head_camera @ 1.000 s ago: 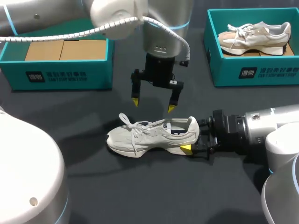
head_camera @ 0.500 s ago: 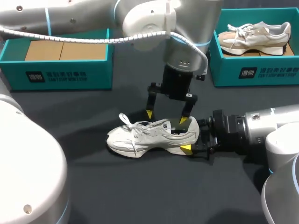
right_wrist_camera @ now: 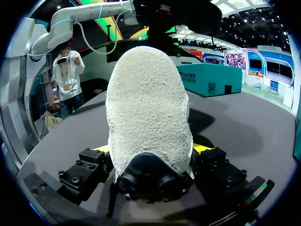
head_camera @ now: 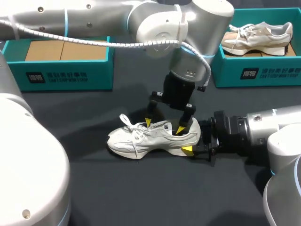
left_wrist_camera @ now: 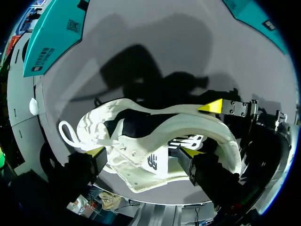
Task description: Take the shoe out of the shoebox, open the shoe tongue, remove and reinsert the insole, then place the shoe into the shoebox
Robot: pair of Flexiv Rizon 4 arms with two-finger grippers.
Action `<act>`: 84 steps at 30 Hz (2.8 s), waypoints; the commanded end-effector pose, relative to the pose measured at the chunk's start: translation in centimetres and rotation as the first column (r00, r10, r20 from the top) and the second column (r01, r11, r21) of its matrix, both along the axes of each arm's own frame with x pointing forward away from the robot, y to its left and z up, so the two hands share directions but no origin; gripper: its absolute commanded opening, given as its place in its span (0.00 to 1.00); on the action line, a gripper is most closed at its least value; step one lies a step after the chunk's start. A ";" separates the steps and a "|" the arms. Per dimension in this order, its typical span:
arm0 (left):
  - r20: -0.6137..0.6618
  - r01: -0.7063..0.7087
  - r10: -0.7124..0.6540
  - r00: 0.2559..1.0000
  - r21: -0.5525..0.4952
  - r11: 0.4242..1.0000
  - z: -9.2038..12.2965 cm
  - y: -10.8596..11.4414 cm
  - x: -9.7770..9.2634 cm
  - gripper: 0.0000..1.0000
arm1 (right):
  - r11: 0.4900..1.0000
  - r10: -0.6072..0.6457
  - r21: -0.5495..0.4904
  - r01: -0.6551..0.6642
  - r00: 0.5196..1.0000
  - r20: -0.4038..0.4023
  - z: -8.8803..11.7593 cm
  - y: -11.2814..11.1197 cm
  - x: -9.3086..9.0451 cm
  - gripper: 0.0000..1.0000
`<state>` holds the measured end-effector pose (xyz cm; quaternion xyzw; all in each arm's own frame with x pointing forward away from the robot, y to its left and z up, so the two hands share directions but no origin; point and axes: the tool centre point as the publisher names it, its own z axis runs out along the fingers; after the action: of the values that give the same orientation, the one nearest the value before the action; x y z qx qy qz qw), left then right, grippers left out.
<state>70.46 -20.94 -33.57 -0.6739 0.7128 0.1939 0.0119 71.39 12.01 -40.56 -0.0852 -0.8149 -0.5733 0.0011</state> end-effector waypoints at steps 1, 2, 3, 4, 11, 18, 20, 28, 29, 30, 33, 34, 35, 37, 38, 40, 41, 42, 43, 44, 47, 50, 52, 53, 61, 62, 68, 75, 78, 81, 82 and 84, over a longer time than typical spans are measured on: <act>-0.001 -0.007 0.007 1.000 0.021 1.000 -0.3 0.3 -0.3 1.00 | 1.000 -0.001 -0.002 0.001 1.000 0.000 0.1 -0.1 -0.1 0.00; -0.001 -0.006 0.006 1.000 0.034 0.999 -0.2 0.5 -0.4 1.00 | 1.000 -0.001 -0.002 0.001 1.000 0.000 0.1 -0.1 -0.1 0.00; 0.002 -0.005 0.005 1.000 0.040 0.999 -0.1 0.7 -0.5 1.00 | 1.000 -0.001 -0.002 0.001 1.000 0.000 0.1 -0.1 -0.1 0.00; 0.001 -0.002 0.002 1.000 0.052 0.999 0.0 0.8 -0.6 1.00 | 1.000 -0.001 -0.002 0.001 1.000 0.000 0.1 -0.1 -0.1 0.00; 0.012 -0.011 0.009 1.000 0.099 0.995 0.4 1.8 -0.7 1.00 | 1.000 -0.001 -0.002 0.001 1.000 0.000 0.1 -0.1 -0.1 0.00; 0.019 -0.019 0.017 1.000 0.119 0.993 0.9 2.9 -0.4 0.78 | 1.000 -0.001 -0.002 0.001 1.000 0.000 0.1 -0.1 -0.1 0.00; 0.022 -0.023 0.020 1.000 0.118 0.993 1.2 3.3 -0.3 0.70 | 1.000 -0.001 -0.002 0.001 1.000 0.000 0.1 -0.1 -0.1 0.00; 0.020 -0.021 0.019 1.000 0.081 0.996 2.2 4.2 -0.3 0.51 | 1.000 -0.001 -0.002 0.001 1.000 0.000 0.1 -0.1 -0.1 0.00; 0.021 -0.019 0.018 1.000 0.078 0.997 2.3 4.2 -0.3 0.49 | 1.000 -0.001 -0.002 0.001 1.000 0.000 0.1 -0.1 -0.1 0.00; 0.022 -0.017 0.016 1.000 0.074 0.997 2.4 4.3 -0.3 0.48 | 1.000 -0.001 -0.002 0.001 1.000 0.000 0.1 -0.1 -0.1 0.00; 0.022 -0.002 0.001 1.000 0.050 0.999 2.7 4.4 -0.4 0.41 | 1.000 -0.001 -0.002 0.001 1.000 0.000 0.1 -0.1 -0.1 0.00; 0.020 0.004 -0.005 1.000 0.039 0.999 2.7 4.5 -0.5 0.38 | 1.000 -0.001 -0.002 0.001 1.000 0.000 0.1 -0.1 -0.1 0.00; 0.018 0.006 -0.006 1.000 0.029 1.000 2.8 4.5 -0.5 0.30 | 1.000 -0.001 -0.002 0.001 1.000 0.000 0.1 -0.1 -0.1 0.00; 0.020 0.009 -0.009 1.000 0.019 1.000 2.9 4.5 -0.6 0.13 | 1.000 -0.001 -0.002 0.001 1.000 0.000 0.1 -0.1 -0.1 0.00; 0.020 0.008 -0.008 1.000 0.009 1.000 3.0 4.6 -0.6 0.02 | 1.000 -0.001 -0.002 0.001 1.000 0.000 0.1 -0.1 -0.1 0.00; 0.023 0.013 -0.013 1.000 -0.012 1.000 3.1 4.7 -0.6 0.00 | 1.000 -0.001 -0.002 0.001 1.000 0.000 0.1 -0.1 -0.1 0.00; 0.027 0.013 -0.012 1.000 -0.027 1.000 3.2 4.8 -0.6 0.00 | 1.000 -0.001 -0.002 0.001 1.000 0.000 0.1 -0.1 -0.1 0.00; 0.031 0.018 -0.017 0.999 -0.044 0.999 3.3 4.9 -0.7 0.00 | 1.000 -0.001 -0.002 0.001 1.000 0.000 0.1 -0.1 -0.1 0.00; 0.036 0.020 -0.018 0.999 -0.062 0.998 3.5 5.0 -0.7 0.00 | 1.000 -0.001 -0.002 0.001 1.000 0.000 0.1 -0.1 -0.1 0.00; 0.044 0.018 -0.015 0.999 -0.079 0.997 3.6 5.2 -0.7 0.00 | 1.000 -0.001 -0.002 0.001 1.000 0.000 0.1 -0.1 -0.1 0.00; 0.063 0.010 0.000 0.998 -0.152 0.988 3.9 5.7 -0.8 0.00 | 1.000 -0.001 -0.002 0.001 1.000 0.000 0.1 -0.1 -0.1 0.00; 0.084 -0.005 0.025 0.996 -0.235 0.972 4.2 6.6 -0.9 0.00 | 1.000 -0.001 -0.002 0.001 1.000 0.000 0.1 -0.1 -0.1 0.00; 0.099 -0.021 0.051 0.994 -0.282 0.959 4.3 7.3 -1.0 0.00 | 1.000 -0.001 -0.002 0.001 1.000 0.000 0.1 -0.1 -0.1 0.00; 0.109 -0.032 0.068 0.992 -0.303 0.952 4.4 7.6 -1.0 0.00 | 1.000 -0.001 -0.002 0.001 1.000 0.000 0.1 -0.1 -0.1 0.00; 0.149 -0.072 0.155 0.977 -0.452 0.889 4.3 10.4 -0.9 0.00 | 1.000 -0.001 -0.002 0.001 1.000 0.000 0.1 -0.1 -0.1 0.00; 0.147 -0.077 0.163 0.976 -0.464 0.882 4.1 10.7 -0.9 0.00 | 1.000 -0.001 -0.002 0.001 1.000 0.000 0.1 -0.1 -0.1 0.00; 0.117 -0.107 0.188 0.975 -0.496 0.862 3.0 12.1 -0.8 0.00 | 1.000 -0.001 -0.002 0.001 1.000 0.000 0.1 -0.1 -0.1 0.00; 0.088 -0.125 0.183 0.979 -0.448 0.885 1.9 12.8 -0.6 0.00 | 1.000 -0.001 -0.002 0.001 1.000 0.000 0.1 -0.1 -0.1 0.00; 0.086 -0.107 0.157 0.984 -0.416 0.903 1.5 12.9 -0.7 0.00 | 1.000 -0.001 -0.002 0.001 1.000 0.000 0.1 -0.1 -0.1 0.00; 0.092 -0.093 0.140 0.986 -0.391 0.915 1.1 13.1 -0.9 0.09 | 1.000 -0.001 -0.002 0.001 1.000 0.000 0.1 -0.1 -0.1 0.00; 0.093 -0.092 0.137 0.986 -0.383 0.919 0.8 13.1 -0.9 0.13 | 1.000 -0.001 -0.002 0.001 1.000 0.000 0.1 -0.1 -0.1 0.00; 0.092 -0.092 0.133 0.987 -0.362 0.928 0.5 13.2 -0.9 0.16 | 1.000 -0.001 -0.002 0.001 1.000 0.000 0.1 -0.1 -0.1 0.00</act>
<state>69.66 -7.95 -32.57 -0.7144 0.6947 0.0251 -0.0798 71.41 12.07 -40.46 -0.0850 -0.8148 -0.5735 0.0011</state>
